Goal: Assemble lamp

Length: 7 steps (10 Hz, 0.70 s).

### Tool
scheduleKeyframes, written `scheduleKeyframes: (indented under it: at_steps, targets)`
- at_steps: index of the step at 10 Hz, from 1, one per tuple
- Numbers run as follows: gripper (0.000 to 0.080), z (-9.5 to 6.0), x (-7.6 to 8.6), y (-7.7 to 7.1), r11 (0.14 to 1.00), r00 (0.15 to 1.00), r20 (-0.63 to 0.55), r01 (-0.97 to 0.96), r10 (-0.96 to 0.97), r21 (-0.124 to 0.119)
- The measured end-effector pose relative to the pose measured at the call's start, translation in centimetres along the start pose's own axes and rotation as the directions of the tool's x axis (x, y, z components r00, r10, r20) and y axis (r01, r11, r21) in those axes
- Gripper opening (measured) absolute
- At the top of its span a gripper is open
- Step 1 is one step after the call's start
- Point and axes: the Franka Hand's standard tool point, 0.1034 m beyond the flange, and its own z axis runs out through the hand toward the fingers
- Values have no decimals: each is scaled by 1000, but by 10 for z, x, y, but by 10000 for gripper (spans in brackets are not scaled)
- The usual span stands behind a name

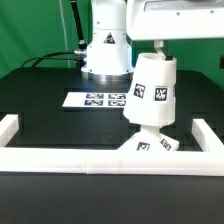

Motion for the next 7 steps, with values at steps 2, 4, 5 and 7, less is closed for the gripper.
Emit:
scheduleKeyframes:
  at_steps: [2, 4, 5, 7]
  targets:
    - [698, -16, -6, 12, 1000, 1000, 20, 0, 0, 2]
    - [698, -38, -24, 20, 1000, 1000, 25, -6, 6, 18]
    - [698, -47, -34, 22, 1000, 999, 37, -6, 6, 22]
    - [698, -60, -45, 20, 999, 999, 46, -30, 29, 27]
